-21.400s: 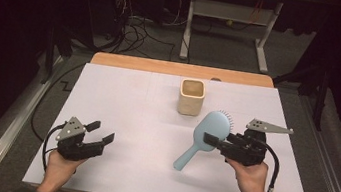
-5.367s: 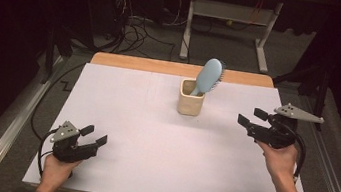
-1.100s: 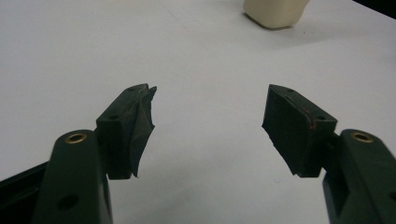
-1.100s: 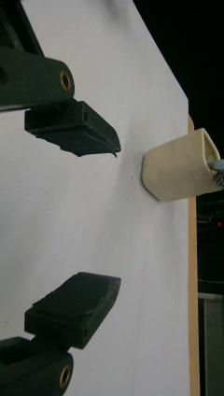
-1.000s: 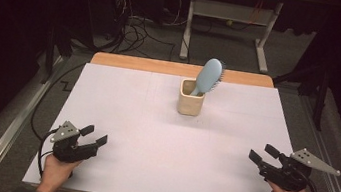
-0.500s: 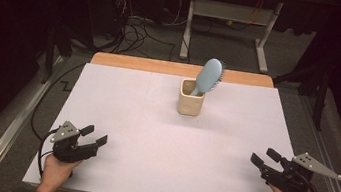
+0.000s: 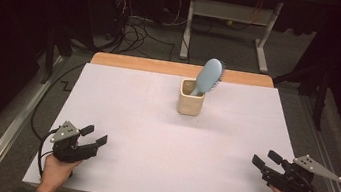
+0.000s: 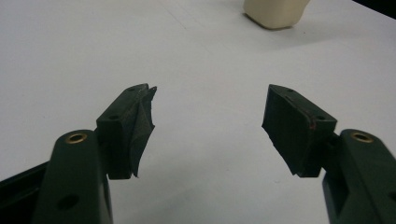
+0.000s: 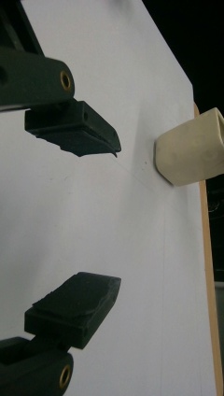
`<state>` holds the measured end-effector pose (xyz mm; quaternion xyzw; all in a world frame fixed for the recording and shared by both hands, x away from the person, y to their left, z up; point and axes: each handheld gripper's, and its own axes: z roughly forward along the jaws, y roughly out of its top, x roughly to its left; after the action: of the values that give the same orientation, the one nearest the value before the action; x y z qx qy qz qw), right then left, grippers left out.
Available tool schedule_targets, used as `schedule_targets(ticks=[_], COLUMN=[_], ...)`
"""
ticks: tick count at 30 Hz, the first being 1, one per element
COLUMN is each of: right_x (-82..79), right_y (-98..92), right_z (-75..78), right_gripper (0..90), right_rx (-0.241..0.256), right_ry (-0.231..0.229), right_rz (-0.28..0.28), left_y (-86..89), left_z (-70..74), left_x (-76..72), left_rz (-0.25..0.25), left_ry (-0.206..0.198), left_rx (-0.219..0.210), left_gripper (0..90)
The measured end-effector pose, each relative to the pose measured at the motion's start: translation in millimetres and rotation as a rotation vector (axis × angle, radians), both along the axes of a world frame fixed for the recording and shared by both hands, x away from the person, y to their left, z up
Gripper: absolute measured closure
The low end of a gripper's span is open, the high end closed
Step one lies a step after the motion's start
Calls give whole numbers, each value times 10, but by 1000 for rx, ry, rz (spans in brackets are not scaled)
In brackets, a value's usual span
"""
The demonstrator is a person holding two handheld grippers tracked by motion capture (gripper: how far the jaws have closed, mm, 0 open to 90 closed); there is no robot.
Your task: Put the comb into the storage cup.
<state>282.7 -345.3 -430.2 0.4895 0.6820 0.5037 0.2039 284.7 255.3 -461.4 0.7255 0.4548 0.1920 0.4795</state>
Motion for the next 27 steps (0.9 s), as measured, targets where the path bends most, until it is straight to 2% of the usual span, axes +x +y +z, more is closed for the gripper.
schedule_targets(ticks=[27], right_x=[-33], right_y=[-23], right_z=[-128], right_gripper=[307], right_rx=[-2], right_ry=[36], right_rz=[-16], left_y=[2], left_z=[-1], left_x=[3], left_rz=[3], left_ry=[2], left_rx=[-1], left_gripper=[338])
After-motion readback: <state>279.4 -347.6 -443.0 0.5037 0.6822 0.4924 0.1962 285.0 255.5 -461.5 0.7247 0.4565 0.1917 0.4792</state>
